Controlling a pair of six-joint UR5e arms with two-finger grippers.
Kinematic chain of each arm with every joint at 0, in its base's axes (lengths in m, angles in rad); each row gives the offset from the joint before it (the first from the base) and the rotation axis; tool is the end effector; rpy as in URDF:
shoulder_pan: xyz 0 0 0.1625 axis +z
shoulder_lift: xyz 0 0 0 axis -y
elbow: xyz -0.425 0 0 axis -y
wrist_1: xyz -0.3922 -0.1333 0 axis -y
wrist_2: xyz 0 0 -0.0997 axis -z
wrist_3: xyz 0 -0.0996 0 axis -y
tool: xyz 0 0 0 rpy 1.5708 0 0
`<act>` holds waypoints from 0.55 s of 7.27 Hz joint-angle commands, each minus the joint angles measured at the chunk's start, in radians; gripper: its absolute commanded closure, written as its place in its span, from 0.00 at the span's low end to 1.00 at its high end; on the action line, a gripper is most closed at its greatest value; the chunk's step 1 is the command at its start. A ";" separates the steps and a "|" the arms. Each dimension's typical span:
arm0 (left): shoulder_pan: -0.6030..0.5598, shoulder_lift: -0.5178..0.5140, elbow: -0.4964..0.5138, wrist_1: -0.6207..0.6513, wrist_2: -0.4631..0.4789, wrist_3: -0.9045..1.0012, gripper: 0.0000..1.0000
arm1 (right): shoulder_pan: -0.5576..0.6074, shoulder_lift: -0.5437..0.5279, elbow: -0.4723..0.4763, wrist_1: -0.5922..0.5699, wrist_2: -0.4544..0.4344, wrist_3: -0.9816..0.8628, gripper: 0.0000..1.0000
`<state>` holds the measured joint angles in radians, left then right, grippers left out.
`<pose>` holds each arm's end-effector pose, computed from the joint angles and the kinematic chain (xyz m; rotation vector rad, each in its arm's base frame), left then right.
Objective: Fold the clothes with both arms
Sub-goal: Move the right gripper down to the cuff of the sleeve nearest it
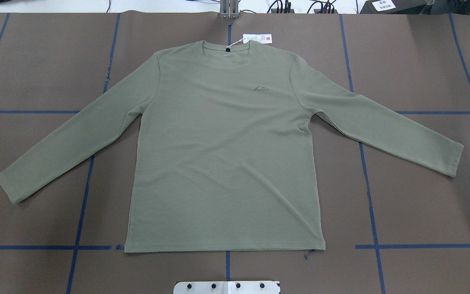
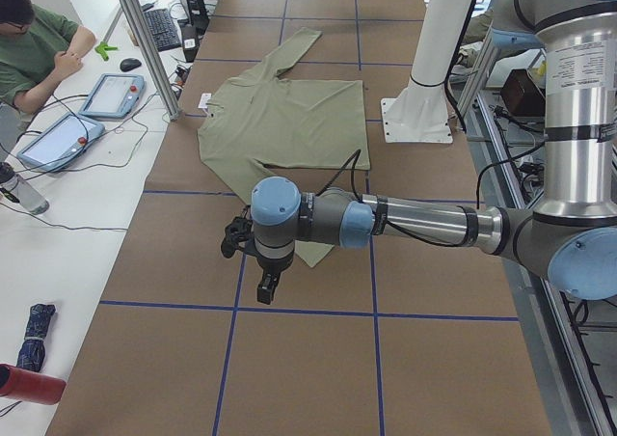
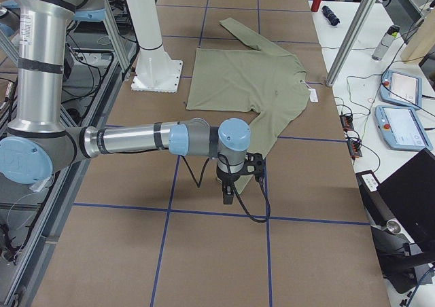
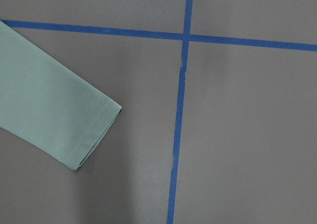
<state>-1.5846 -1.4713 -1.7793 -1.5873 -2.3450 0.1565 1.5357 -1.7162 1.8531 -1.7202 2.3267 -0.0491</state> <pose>-0.0699 -0.4546 0.6009 0.1848 0.7613 0.1839 0.0500 -0.4278 0.6032 -0.0066 -0.7561 -0.0754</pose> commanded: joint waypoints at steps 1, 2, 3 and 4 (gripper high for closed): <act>0.000 0.002 -0.037 0.003 0.000 0.000 0.00 | 0.000 0.000 -0.002 -0.002 0.000 -0.002 0.00; 0.000 0.003 -0.038 0.000 0.000 0.000 0.00 | 0.000 0.000 0.000 -0.004 0.000 -0.009 0.00; 0.000 0.009 -0.067 0.001 0.009 0.000 0.00 | -0.002 0.001 0.003 -0.003 0.000 -0.011 0.00; 0.000 0.006 -0.093 0.001 0.009 0.000 0.00 | -0.003 0.009 0.012 0.002 0.002 -0.011 0.00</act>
<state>-1.5846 -1.4651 -1.8416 -1.5865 -2.3394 0.1565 1.5339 -1.7137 1.8571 -1.7219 2.3274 -0.0582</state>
